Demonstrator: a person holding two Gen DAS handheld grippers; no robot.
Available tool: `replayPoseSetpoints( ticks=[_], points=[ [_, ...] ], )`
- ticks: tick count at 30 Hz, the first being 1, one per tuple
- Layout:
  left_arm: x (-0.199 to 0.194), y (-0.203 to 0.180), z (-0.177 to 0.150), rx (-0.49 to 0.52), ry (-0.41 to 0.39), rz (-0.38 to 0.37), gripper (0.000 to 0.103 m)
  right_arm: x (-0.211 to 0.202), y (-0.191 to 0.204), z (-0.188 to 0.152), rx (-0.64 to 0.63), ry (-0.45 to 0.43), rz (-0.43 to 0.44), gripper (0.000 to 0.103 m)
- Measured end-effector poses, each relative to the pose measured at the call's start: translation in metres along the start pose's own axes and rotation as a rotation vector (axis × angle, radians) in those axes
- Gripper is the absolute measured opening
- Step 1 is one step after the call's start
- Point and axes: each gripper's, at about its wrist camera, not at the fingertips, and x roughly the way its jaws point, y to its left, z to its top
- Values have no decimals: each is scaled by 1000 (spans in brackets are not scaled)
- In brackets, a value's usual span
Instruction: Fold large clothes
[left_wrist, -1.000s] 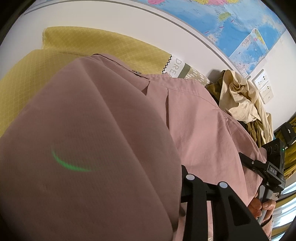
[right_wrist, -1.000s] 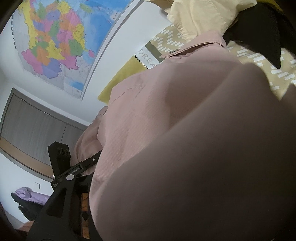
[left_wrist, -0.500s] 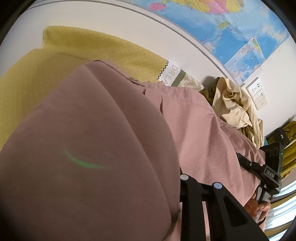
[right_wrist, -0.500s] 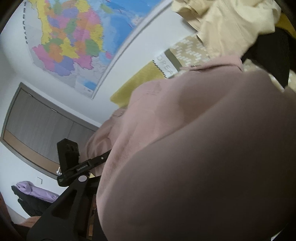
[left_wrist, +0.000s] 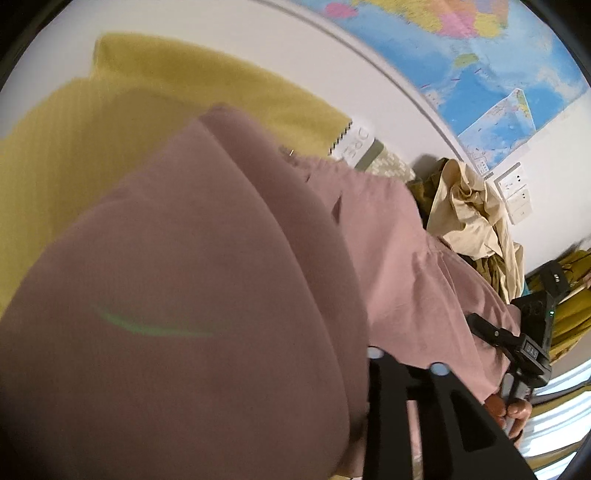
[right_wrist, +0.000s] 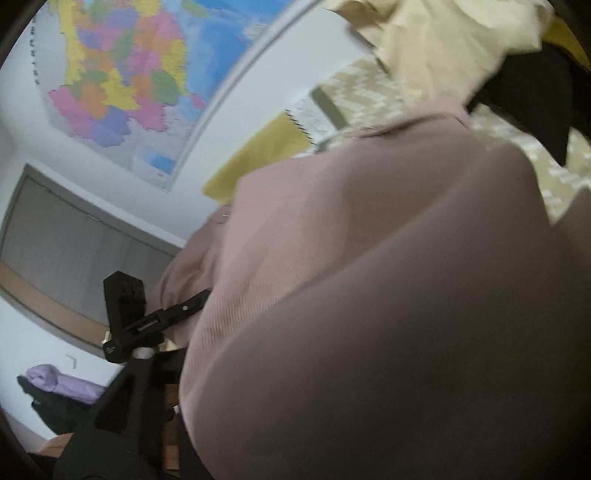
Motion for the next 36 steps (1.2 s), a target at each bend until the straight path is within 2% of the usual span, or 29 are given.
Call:
replayPoseSetpoints(
  ticks=[1, 2, 3, 5, 6, 7, 8, 9, 10, 12, 14, 21, 24, 25, 27, 29, 36],
  points=[
    [2, 2, -1, -7, 5, 1, 42, 0, -4, -2, 10, 5, 1, 76],
    [3, 3, -3, -5, 4, -9, 46, 2, -7, -3, 28, 11, -5, 76],
    [5, 2, -3, 8, 4, -23, 56, 4, -9, -3, 40, 15, -3, 76],
    [7, -4, -5, 43, 3, -43, 66, 4, -12, -4, 34, 12, 20, 78],
    [9, -7, -6, 61, 1, -36, 69, 4, -12, -4, 30, 8, 24, 77],
    [11, -10, -7, 71, -2, -23, 69, 4, -11, -4, 23, 10, 30, 66],
    [12, -13, -7, 78, -6, -7, 64, 8, -14, 1, 16, 10, 31, 58],
    [14, -15, -6, 81, -3, 7, 42, 9, -14, 1, 14, 13, 28, 42],
    [17, -14, -5, 63, 4, 26, 36, 9, -15, 2, 16, 18, 27, 33],
    [14, -14, -1, 51, -11, 30, 22, 3, -15, 3, 10, 5, 57, 26],
    [4, -16, 2, 51, -38, 12, 18, -14, -7, 1, -29, -10, 61, 22],
    [-31, -29, 22, 102, -118, -12, 14, -35, 31, 22, -154, -54, 61, 20],
    [-47, -30, 36, 118, -147, 1, 14, -19, 63, 26, -206, -63, 63, 20],
    [-55, -28, 41, 118, -159, 6, 14, -11, 65, 37, -219, -70, 66, 19],
    [-66, -27, 50, 123, -180, 7, 14, 5, 93, 54, -253, -86, 75, 19],
    [-79, -24, 57, 125, -209, 21, 14, 2, 102, 54, -281, -93, 83, 19],
    [-122, -9, 98, 131, -293, 114, 15, 39, 149, 96, -344, -90, 107, 19]
  ],
)
